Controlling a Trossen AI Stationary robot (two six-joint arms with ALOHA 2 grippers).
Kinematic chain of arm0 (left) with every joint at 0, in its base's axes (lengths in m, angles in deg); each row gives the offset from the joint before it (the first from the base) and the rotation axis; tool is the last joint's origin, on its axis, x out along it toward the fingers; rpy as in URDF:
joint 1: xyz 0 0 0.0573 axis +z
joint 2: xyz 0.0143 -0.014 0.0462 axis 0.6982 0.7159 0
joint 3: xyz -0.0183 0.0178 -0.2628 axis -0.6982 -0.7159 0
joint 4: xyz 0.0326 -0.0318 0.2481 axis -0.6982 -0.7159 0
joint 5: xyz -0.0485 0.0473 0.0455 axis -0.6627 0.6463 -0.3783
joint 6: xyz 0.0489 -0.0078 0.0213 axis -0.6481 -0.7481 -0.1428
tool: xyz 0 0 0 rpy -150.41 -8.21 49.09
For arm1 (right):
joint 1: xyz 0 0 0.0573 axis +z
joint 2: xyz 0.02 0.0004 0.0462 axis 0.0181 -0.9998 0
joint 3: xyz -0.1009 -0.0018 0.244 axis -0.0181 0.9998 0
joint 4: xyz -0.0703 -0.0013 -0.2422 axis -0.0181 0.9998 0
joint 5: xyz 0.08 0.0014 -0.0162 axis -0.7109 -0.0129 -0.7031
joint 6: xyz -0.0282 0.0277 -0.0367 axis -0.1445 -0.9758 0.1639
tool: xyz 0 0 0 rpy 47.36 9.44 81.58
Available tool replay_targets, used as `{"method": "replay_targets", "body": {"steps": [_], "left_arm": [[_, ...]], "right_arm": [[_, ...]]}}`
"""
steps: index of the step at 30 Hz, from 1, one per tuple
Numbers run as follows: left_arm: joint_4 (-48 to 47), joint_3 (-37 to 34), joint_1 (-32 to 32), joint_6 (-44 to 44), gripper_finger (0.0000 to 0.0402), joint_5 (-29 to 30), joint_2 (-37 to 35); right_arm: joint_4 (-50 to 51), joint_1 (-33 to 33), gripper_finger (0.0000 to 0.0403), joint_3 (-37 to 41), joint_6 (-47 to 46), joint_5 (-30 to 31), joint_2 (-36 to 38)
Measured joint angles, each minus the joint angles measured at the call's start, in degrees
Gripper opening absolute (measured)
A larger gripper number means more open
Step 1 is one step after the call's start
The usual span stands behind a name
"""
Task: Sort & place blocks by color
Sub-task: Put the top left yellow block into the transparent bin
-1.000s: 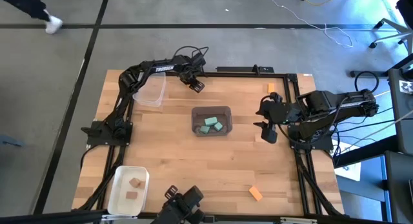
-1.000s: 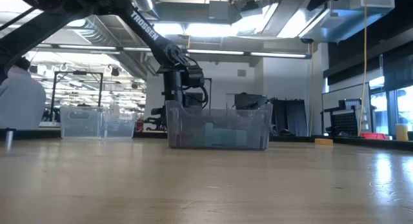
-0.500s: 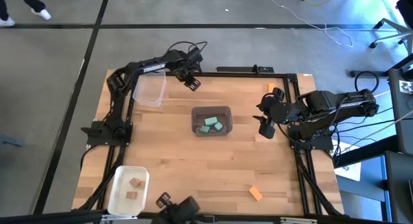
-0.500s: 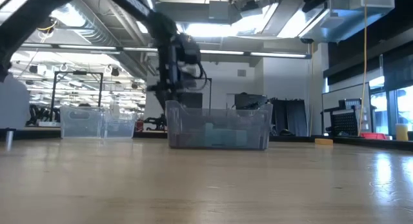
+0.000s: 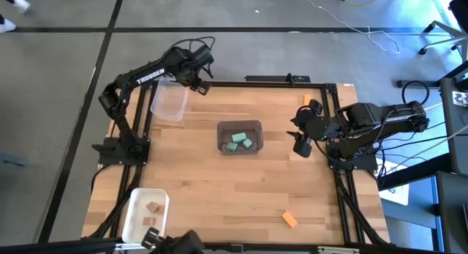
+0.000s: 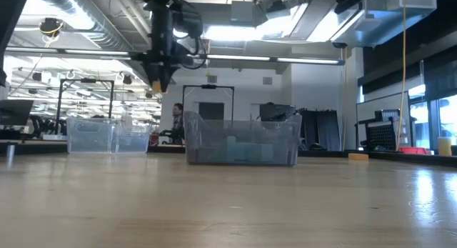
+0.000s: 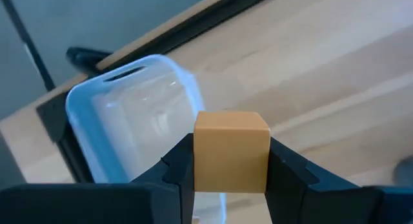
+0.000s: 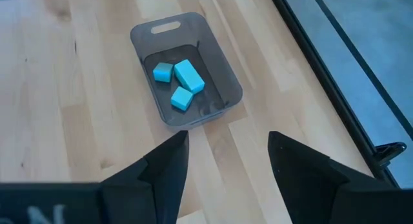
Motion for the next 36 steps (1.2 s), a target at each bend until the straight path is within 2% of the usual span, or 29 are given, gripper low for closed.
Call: {"method": "replay_targets", "body": {"steps": [5,15,19,24,31,33,36], "left_arm": [[0.59,-4.22,3.88,3.26,0.0122,-0.54,0.16],[7.69,-15.54,12.13,3.73,0.0122,-7.36,0.16],[10.24,-18.21,14.27,4.5,0.0122,-8.0,0.16],[13.48,-21.39,16.22,6.26,0.0122,-12.09,0.16],[14.02,-22.07,16.44,7.23,0.0122,-10.65,0.16],[14.58,-22.07,16.44,7.41,0.0133,-10.54,0.16],[15.1,-22.07,16.44,8.23,0.017,-10.28,0.16]], "right_arm": [[-0.02,0.0,0.0212,0.0,-1.47,0.04,0.0],[-0.15,0.0,0.0212,0.0,-1.53,0.04,0.0],[-0.15,0.0,0.0212,0.0,-1.56,0.06,0.0],[-0.17,0.0,0.0212,0.0,-1.56,0.08,0.0],[-0.17,0.0,0.0212,0.0,-1.56,0.15,0.0],[-0.17,0.01,0.0212,0.0,-1.56,0.15,0.0],[-0.17,0.01,0.0212,0.0,-1.57,0.15,0.0]]}}
